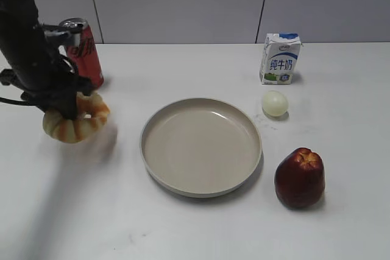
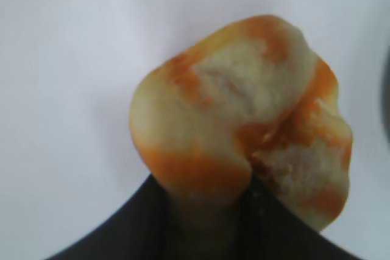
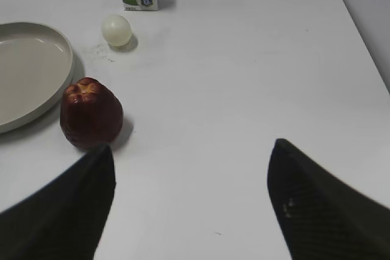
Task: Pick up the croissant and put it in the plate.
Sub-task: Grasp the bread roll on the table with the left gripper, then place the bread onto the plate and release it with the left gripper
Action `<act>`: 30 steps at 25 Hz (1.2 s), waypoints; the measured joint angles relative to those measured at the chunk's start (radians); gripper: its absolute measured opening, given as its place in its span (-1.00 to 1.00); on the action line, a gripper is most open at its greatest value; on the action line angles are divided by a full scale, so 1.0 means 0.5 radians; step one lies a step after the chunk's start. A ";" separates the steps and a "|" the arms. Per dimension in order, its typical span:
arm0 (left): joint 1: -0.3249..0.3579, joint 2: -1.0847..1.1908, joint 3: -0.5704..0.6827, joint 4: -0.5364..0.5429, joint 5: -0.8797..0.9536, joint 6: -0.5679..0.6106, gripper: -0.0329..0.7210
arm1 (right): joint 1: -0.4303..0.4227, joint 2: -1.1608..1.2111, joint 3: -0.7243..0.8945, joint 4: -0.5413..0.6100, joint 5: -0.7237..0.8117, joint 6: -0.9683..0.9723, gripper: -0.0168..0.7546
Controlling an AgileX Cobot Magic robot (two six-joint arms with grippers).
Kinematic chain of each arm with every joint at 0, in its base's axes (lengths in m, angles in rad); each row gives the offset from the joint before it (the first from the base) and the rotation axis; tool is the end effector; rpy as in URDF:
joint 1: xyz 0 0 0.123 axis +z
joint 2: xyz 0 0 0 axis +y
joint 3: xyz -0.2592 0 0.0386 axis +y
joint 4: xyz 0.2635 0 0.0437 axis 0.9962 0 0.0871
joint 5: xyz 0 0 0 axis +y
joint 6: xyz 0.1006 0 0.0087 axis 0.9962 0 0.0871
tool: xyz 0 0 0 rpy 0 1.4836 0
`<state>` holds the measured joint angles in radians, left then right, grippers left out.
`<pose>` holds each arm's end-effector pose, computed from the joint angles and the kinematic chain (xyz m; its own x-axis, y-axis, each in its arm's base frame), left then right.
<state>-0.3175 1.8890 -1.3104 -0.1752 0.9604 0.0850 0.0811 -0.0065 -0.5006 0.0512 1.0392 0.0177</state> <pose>0.3515 -0.1307 0.1504 -0.9476 0.2946 -0.1236 0.3108 0.9395 -0.1437 0.0402 0.0077 0.2826 -0.4333 0.0085 -0.9012 -0.1018 0.9931 0.0584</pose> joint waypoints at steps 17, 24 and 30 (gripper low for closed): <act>-0.903 0.312 -0.253 0.014 -0.636 0.134 -0.36 | 0.000 0.000 0.000 0.000 0.000 0.000 0.57; -0.888 0.429 -0.260 0.089 -0.630 0.134 0.26 | 0.000 0.000 0.000 0.000 0.000 0.002 0.57; -0.886 0.429 -0.442 0.083 -0.311 0.132 0.89 | 0.000 0.000 0.000 0.000 0.000 0.002 0.57</act>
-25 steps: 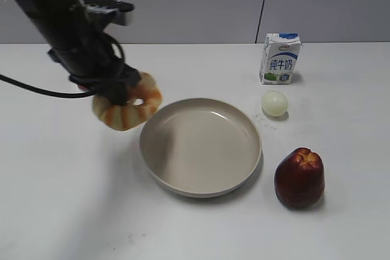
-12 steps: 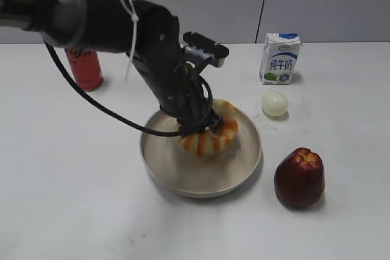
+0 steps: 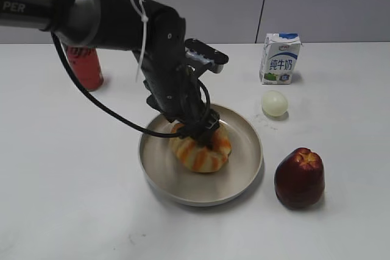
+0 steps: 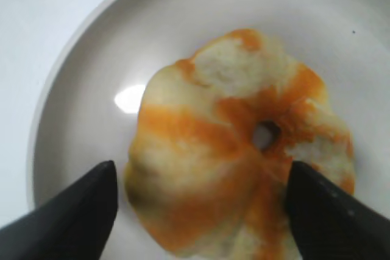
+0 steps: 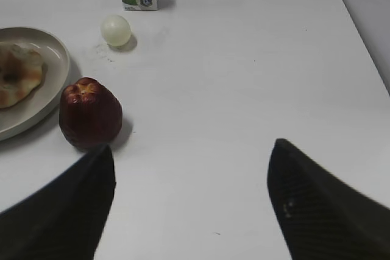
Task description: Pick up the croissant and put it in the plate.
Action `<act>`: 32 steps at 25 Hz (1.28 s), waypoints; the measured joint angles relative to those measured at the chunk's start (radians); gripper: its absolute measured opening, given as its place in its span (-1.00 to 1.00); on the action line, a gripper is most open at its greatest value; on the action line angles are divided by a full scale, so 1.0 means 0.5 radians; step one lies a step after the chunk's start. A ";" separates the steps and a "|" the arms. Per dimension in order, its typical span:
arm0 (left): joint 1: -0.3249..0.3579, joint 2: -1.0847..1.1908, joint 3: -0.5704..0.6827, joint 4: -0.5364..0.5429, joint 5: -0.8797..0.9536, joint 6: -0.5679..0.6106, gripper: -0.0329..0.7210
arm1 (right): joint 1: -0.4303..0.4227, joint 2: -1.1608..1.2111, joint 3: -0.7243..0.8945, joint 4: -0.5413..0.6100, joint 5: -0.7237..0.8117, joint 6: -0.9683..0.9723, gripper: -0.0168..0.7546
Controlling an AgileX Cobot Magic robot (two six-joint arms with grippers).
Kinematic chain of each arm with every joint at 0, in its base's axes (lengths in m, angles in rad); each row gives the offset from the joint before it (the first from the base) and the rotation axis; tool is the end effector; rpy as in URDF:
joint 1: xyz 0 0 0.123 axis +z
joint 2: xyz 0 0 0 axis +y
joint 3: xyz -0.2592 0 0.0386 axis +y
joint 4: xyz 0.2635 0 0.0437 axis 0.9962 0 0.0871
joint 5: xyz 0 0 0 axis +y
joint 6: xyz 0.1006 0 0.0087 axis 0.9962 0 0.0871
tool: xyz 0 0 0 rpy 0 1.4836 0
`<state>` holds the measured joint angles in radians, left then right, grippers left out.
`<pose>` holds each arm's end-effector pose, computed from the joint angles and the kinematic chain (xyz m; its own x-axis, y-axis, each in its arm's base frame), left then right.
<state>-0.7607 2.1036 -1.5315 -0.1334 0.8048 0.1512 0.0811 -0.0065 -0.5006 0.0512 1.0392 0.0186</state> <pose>0.3108 -0.3092 0.1243 -0.6526 0.7014 -0.2866 0.7452 0.6626 -0.0754 0.0402 0.0077 0.2826 -0.4334 0.0094 -0.9012 -0.1014 0.9931 0.0592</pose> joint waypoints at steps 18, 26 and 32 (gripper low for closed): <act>0.956 -0.486 -0.373 0.048 0.816 -0.195 0.77 | 0.000 0.000 0.000 0.000 0.000 0.000 0.57; 1.499 -0.860 -0.093 0.068 0.817 -0.203 0.73 | 0.000 0.000 0.000 0.000 0.000 0.000 0.57; 1.525 -1.445 0.560 0.078 0.819 -0.205 0.66 | 0.000 0.000 0.000 0.002 0.000 -0.002 0.57</act>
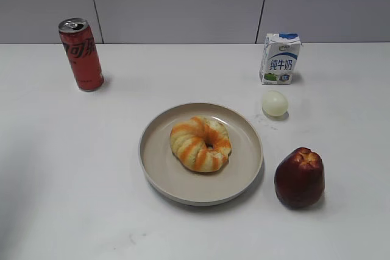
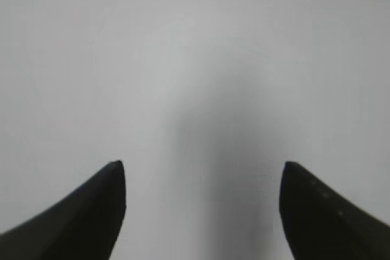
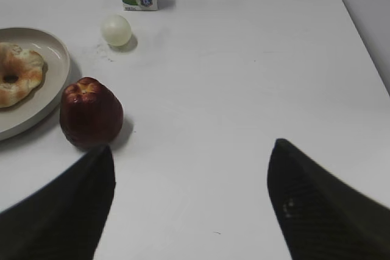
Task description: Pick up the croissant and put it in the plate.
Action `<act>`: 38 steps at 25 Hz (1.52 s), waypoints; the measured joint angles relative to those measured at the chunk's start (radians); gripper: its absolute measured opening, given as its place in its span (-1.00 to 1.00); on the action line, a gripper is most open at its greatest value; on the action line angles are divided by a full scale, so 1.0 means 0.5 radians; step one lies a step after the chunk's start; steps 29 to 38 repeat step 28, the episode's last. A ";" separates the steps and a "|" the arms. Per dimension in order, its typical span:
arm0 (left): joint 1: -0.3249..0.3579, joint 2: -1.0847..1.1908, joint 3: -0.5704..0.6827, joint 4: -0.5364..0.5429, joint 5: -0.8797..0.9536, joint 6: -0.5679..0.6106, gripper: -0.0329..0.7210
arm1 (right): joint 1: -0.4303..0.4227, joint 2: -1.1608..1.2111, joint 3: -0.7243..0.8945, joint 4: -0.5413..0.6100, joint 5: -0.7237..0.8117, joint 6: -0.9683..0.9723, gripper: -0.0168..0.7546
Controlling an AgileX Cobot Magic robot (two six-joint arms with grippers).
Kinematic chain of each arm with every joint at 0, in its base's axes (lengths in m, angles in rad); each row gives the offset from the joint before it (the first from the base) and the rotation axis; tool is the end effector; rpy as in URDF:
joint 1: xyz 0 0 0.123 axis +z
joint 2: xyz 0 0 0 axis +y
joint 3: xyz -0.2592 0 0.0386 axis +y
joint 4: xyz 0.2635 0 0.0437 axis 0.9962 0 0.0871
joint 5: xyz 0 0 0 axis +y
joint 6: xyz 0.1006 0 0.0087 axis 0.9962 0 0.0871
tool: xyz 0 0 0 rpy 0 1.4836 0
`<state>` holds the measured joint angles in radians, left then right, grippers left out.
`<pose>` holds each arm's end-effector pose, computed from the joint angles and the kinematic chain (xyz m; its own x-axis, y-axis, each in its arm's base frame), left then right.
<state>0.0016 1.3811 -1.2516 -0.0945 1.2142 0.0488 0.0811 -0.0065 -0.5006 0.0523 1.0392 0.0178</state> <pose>0.2871 -0.0085 0.2985 -0.9500 0.0141 -0.3118 0.0408 0.9960 -0.0792 0.0402 0.0078 0.2826 -0.4334 0.0092 -0.9012 -0.1024 0.9930 0.0594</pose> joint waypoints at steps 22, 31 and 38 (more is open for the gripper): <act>0.000 -2.305 1.536 0.074 -0.254 0.000 0.65 | 0.000 0.000 0.000 0.000 0.000 0.000 0.57; 0.000 -2.677 1.537 0.135 -0.254 -0.003 0.65 | 0.000 0.000 0.000 0.000 0.000 0.000 0.57; 0.000 -2.677 1.537 0.135 -0.254 -0.003 0.65 | 0.000 0.000 0.000 0.000 0.000 0.000 0.57</act>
